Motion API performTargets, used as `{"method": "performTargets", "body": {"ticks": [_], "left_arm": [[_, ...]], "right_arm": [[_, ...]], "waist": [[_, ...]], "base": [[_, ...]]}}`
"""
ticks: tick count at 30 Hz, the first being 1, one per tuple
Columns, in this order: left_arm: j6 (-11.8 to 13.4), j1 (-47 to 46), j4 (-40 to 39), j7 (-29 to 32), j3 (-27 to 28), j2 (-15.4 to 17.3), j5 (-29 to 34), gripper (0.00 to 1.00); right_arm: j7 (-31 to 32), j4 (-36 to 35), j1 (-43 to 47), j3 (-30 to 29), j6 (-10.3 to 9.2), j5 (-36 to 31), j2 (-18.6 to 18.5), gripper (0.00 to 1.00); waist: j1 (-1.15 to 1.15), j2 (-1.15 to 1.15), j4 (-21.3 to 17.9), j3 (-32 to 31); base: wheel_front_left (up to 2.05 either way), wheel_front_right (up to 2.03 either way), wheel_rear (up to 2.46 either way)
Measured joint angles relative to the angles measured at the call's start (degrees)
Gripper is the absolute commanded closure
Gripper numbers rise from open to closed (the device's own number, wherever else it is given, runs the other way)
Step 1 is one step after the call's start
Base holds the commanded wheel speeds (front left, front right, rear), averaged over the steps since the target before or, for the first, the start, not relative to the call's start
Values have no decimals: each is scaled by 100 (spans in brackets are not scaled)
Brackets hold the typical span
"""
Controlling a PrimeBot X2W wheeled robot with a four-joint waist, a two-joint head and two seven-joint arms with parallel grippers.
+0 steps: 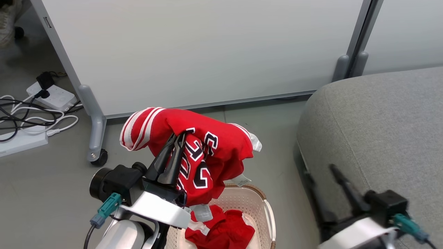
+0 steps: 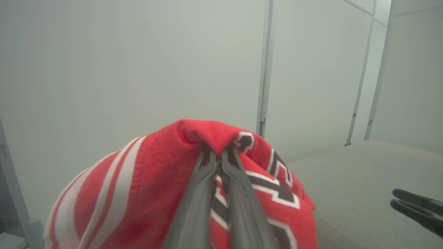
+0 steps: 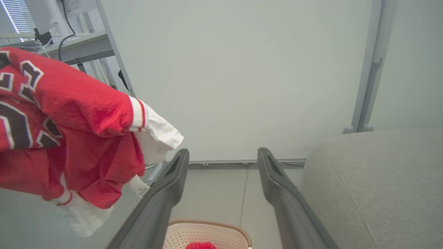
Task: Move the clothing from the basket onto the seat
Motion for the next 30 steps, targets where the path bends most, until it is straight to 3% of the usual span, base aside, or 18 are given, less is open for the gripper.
{"method": "performTargets", "body": {"ticks": [11,27,28,29,30], "left_arm": [[-44,-169,16,-16,-151,-56,27,100],[-168,-389,108,-42,-442,-211,92,100],[-169,-392,114,-42,-457,-219,92,100],[-169,-398,116,-44,-463,-225,92,100],[-169,-409,120,-52,-468,-229,92,100]], "right_arm": [[67,-153,-685,2127,0,855,7,0],[-459,1262,-2149,3432,0,1696,2,0],[-486,1335,-2212,3492,0,1763,4,4],[-517,1408,-2265,3529,0,1819,8,59],[-549,1478,-2322,3570,0,1851,5,100]], "waist": [[0,0,173,22],[0,0,453,141],[0,0,464,146],[0,0,473,151],[0,0,481,154]], "base": [[0,0,0],[0,0,0],[0,0,0],[0,0,0],[0,0,0]]}}
